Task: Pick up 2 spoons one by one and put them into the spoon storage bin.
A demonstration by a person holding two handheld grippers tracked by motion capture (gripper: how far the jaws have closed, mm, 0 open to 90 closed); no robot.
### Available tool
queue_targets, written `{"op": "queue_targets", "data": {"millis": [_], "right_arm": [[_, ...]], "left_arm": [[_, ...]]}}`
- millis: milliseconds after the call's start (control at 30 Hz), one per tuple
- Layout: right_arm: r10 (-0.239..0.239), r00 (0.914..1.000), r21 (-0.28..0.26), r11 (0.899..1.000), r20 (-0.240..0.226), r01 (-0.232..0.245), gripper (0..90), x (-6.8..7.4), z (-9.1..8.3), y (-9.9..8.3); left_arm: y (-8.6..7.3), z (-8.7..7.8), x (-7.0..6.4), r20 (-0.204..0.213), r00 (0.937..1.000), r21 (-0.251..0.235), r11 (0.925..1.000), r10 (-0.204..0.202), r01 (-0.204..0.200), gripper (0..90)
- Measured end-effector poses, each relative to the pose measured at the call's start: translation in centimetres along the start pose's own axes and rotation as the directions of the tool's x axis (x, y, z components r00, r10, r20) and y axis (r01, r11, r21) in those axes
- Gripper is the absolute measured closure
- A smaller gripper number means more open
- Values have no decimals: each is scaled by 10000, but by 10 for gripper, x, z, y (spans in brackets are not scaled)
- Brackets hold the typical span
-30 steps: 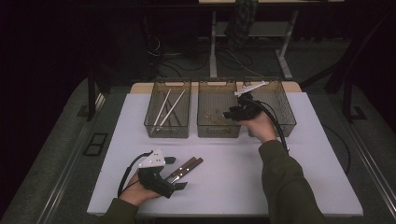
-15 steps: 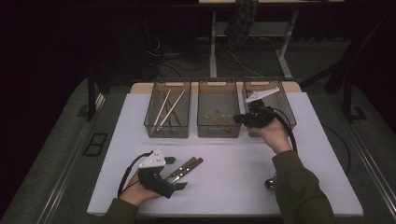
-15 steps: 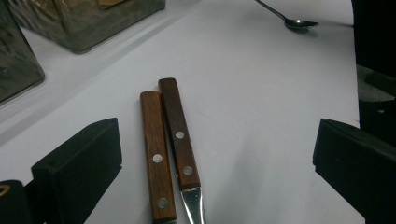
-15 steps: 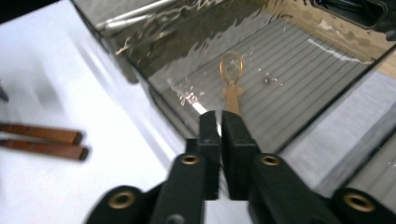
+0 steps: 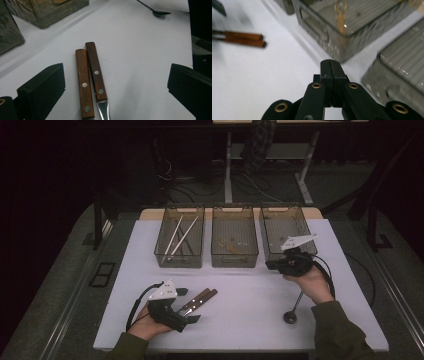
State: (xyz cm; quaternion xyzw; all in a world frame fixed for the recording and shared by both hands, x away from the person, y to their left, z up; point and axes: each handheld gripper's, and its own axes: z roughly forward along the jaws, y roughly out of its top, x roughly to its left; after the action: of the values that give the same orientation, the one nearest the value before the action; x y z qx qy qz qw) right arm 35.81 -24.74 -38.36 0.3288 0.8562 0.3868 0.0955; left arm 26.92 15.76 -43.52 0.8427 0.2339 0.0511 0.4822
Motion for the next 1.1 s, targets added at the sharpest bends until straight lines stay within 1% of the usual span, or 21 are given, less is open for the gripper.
{"op": "queue_targets", "data": {"millis": [233,633,733,767,833,933,1033,1100], "right_arm": [[-156,9998,329,9993,105,153,897,5,-16,-30],[-263,9996,844,9961,-109,271,897,18,-37,-77],[-227,9996,1010,9946,-142,240,897,21,-41,-87],[-286,9995,1068,9938,-135,299,897,22,-41,-90],[-214,9996,1169,9929,-193,235,897,23,-42,-97],[-337,9992,1418,9892,-229,366,897,27,-44,-105],[-263,9993,1488,9884,-250,297,897,29,-46,-112],[-293,9992,1530,9877,-287,333,897,30,-48,-115]], "left_arm": [[0,0,0,-29,10000,-4,10000,-2,2,0],[0,0,-1,-62,10000,1,10000,22,-22,0],[0,0,-1,-74,10000,17,10000,42,-42,0],[1,0,-1,-74,10000,17,10000,46,-46,0],[1,0,-1,-83,10000,31,10000,43,-43,0],[0,0,-1,-81,10000,22,10000,38,-37,0],[0,0,-1,-85,10000,26,10000,20,-20,0],[0,0,-1,-87,10000,36,10000,47,-46,0]]}}
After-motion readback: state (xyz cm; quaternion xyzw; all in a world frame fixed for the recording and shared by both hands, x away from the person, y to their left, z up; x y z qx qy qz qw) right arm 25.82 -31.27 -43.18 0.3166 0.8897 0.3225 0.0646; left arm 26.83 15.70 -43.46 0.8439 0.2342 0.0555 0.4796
